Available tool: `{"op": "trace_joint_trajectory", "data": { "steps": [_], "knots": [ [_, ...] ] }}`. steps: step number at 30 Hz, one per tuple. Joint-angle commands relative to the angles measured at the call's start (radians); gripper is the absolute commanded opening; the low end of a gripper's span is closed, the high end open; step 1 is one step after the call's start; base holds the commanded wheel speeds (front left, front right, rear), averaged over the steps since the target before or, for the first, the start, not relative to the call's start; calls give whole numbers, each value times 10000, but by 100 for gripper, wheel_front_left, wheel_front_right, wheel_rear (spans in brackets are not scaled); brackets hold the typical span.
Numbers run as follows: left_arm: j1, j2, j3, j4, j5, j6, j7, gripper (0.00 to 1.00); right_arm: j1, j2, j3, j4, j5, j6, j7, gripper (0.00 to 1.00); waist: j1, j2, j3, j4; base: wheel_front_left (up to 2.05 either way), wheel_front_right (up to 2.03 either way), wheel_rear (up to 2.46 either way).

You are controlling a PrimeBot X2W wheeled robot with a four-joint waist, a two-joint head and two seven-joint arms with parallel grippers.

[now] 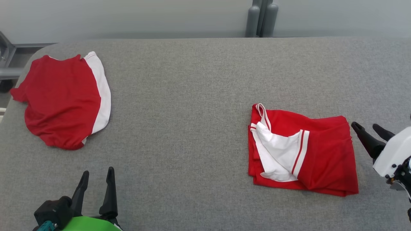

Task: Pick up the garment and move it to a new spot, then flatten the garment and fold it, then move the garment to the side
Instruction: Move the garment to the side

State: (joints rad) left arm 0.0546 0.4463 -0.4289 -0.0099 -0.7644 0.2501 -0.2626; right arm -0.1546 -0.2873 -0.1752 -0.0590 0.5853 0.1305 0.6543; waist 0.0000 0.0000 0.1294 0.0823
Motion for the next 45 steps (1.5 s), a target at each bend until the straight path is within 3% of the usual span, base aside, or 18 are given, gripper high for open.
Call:
{"op": "trace_joint_trajectory", "data": {
  "steps": [1, 11, 20, 21, 22, 23, 27, 35, 39, 45],
  "knots": [
    [46, 11, -8, -10, 57, -14, -24, 100, 210, 33, -220, 170, 82, 5, 173, 100, 0, 0, 126, -83, 0, 0, 0],
    [-424, 84, -53, 25, 109, -103, 74, 100, -325, 329, -536, 1805, -101, 4, 126, 100, 0, 0, 522, -196, 0, 0, 0],
    [-798, 18, -208, 171, 192, -196, 186, 100, -1169, 458, -457, 3874, -227, 4, -123, 100, 0, 0, 697, 304, 0, 0, 0],
    [-808, 1, -233, 190, 192, -207, 193, 100, -1226, 500, -511, 4076, -152, 4, -131, 76, 0, 0, 660, 390, 0, 0, 0],
    [-810, -15, -259, 228, 199, -199, 199, 100, -1266, 467, -422, 4172, -101, 5, -141, 12, 0, 0, 614, 482, 0, 0, 0],
    [-809, -54, -270, 262, 188, -190, 185, 100, -1319, 485, -325, 4236, 48, 4, -129, 0, 0, 0, 553, 580, 0, 0, 0],
    [-704, -133, -269, 315, 94, -192, 149, 100, -1492, 326, 434, 3539, 886, 5, 64, 0, 0, 0, 269, 907, 0, 0, 0],
    [-282, -154, -199, 257, -8, -120, 104, 100, -1412, -283, 2173, 880, 2055, 4, 1186, 0, 0, 0, -303, 1221, 0, 0, 0],
    [-188, -219, -208, 180, -14, -106, 77, 100, -1391, -437, 2080, 311, 2001, 4, 1741, 0, 0, 0, -271, 1254, 0, 0, 0],
    [-175, -175, -119, 56, 54, -96, 45, 100, -1064, -909, 967, 422, 1561, 4, 2422, 0, 0, 0, 41, 1158, 0, 0, 0]
  ]
}}
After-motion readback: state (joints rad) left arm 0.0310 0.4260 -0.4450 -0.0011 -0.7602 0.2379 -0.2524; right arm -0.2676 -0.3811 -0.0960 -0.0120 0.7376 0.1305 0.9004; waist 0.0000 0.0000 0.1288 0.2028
